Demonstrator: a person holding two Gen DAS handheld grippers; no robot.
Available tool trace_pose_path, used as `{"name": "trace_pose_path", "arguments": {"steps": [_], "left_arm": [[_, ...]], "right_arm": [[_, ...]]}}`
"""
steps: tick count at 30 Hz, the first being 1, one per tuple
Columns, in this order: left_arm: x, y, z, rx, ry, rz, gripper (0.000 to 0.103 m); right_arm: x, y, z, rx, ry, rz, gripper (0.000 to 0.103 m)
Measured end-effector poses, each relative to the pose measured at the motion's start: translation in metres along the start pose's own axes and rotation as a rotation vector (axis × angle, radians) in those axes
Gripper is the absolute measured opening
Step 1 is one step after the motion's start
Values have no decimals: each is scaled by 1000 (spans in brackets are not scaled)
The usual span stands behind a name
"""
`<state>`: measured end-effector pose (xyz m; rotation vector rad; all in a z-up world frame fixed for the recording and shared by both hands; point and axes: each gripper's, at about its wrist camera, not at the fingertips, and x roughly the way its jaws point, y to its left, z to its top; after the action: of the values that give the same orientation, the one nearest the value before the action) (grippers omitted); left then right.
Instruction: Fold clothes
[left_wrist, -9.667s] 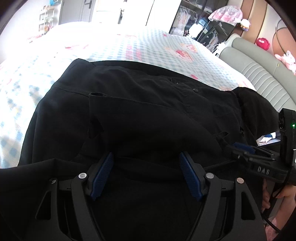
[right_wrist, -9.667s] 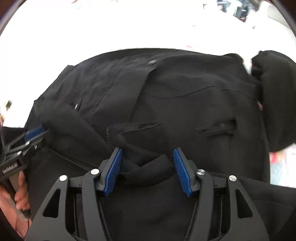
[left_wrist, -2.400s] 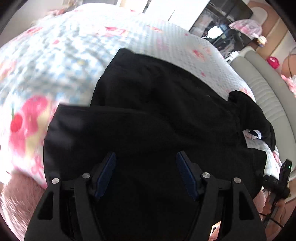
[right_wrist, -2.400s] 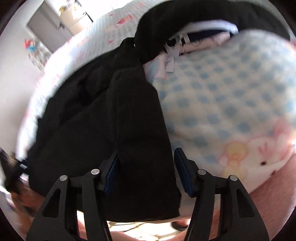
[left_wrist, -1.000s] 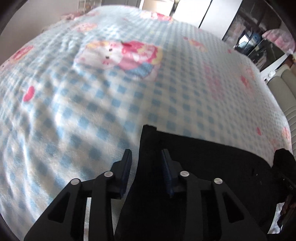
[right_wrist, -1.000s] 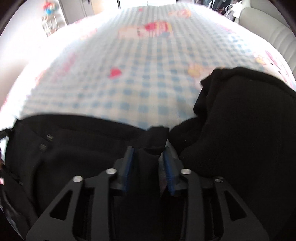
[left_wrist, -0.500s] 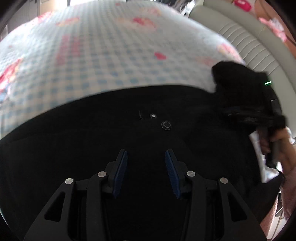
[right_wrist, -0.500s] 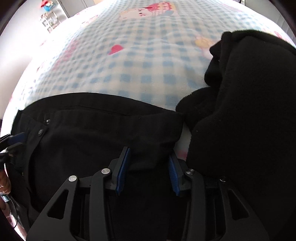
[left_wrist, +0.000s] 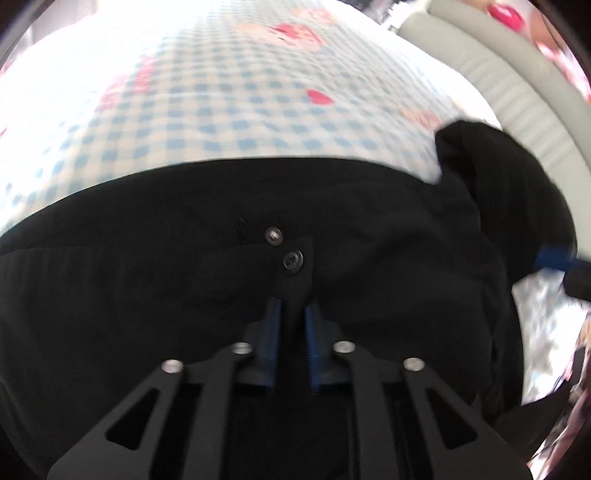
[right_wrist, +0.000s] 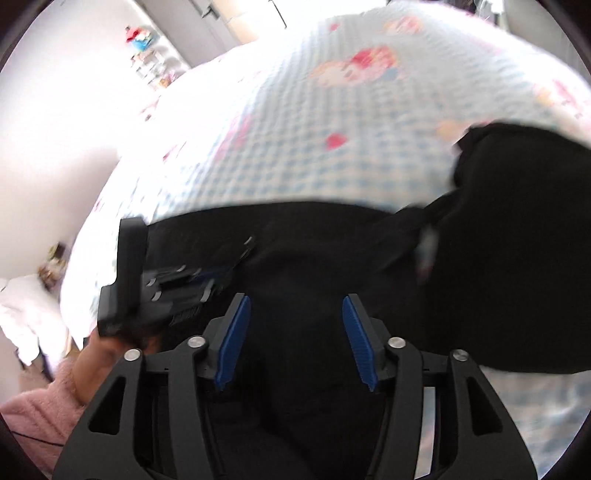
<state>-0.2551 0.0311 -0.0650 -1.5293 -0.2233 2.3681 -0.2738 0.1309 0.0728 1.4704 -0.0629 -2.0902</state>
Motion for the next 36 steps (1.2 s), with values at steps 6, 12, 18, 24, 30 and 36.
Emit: {"name": "trace_pose_path", "arguments": {"steps": [6,12,18,24,30,36], "left_arm": [[3,-8,17,-17,-63,13,1],[30,1,38,-119,-4,-41,2],[-20,20,29,-132,-106,-141,49],[-53,36,3,-125,-71,-133,47],[-123,8,-58,-74,-210,-141,49],[-147,-15,-127,-88,-315,-211,49]], "right_arm": [[32,24,-16,68,67,56,55],[58,28,-24,74,9,-15,56],[70,22,-31,92,-36,-71,55],[70,23,-30,107,-76,-48,61],[3,46,-50,123,-186,-19,58],[-100,87,-137,99,-335,18,66]]}}
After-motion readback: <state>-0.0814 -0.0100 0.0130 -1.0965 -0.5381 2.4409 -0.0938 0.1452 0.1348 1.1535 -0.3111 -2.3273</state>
